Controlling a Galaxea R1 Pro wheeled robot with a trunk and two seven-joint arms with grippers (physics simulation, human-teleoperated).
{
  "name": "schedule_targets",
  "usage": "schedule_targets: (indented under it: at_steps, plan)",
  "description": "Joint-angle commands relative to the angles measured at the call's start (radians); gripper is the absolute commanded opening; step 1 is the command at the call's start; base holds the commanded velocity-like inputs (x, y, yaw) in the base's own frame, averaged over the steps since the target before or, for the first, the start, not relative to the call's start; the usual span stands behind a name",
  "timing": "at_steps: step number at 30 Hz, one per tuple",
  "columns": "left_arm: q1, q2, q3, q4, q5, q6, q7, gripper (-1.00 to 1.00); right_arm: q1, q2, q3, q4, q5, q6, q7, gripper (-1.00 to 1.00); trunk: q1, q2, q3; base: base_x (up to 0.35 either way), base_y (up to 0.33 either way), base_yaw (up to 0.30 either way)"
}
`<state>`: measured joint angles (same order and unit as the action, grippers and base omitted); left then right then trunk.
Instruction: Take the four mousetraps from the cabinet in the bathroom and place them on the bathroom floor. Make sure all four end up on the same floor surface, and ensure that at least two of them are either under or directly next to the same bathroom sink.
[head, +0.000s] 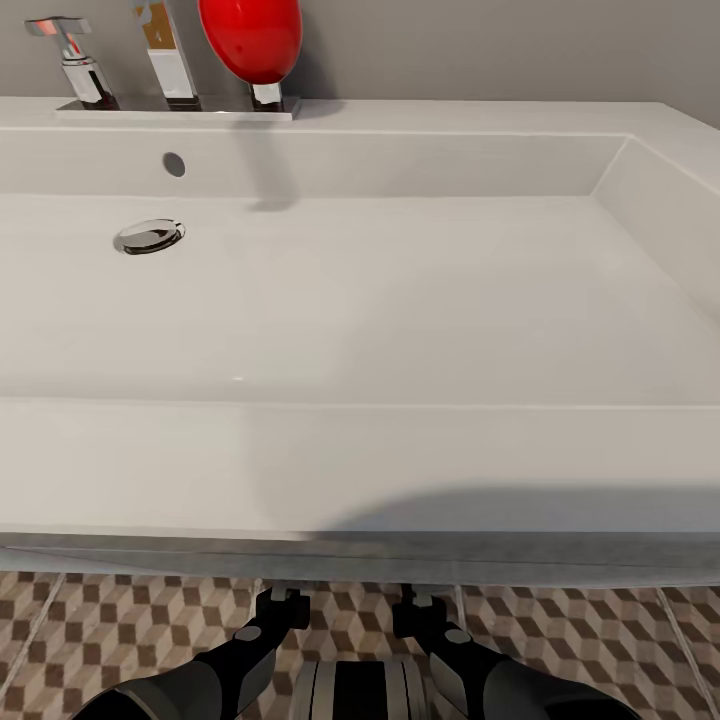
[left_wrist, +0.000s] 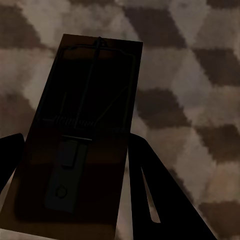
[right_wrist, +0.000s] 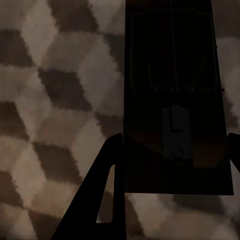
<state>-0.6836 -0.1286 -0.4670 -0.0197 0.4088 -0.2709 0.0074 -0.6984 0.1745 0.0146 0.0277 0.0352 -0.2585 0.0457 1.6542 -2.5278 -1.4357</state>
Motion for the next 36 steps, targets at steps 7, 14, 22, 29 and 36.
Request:
schedule_targets:
  at_steps: [7,14,22,29,36]
  plan:
    - [-0.001,0.000,-0.009,0.001,0.005,-0.004,0.002,-1.00,-0.001,0.000,0.001,0.003,0.004,-0.005,0.000,-1.00,0.000,0.000,-0.001,0.000,0.000,0.000]
    - [-0.001,0.001,-0.009,0.001,0.005,-0.004,0.002,-1.00,-0.001,0.000,0.001,0.003,0.005,-0.003,0.000,-1.00,0.000,0.000,-0.001,0.000,0.000,0.000]
    - [-0.001,0.001,-0.009,0.001,0.005,-0.005,0.002,-1.00,-0.001,0.000,0.001,0.003,0.004,-0.002,0.000,-1.00,0.000,0.000,-0.001,0.000,0.000,0.000]
    - [-0.001,0.001,-0.009,0.001,0.005,-0.005,0.002,-1.00,-0.001,0.000,0.001,0.003,0.007,-0.005,0.000,-1.00,0.000,0.000,-0.001,0.000,0.000,0.000]
    - [-0.001,0.001,-0.009,0.001,0.005,-0.005,0.002,-1.00,-0.001,0.000,0.001,0.003,0.005,-0.005,0.000,-1.00,0.000,0.000,-0.001,0.000,0.000,0.000]
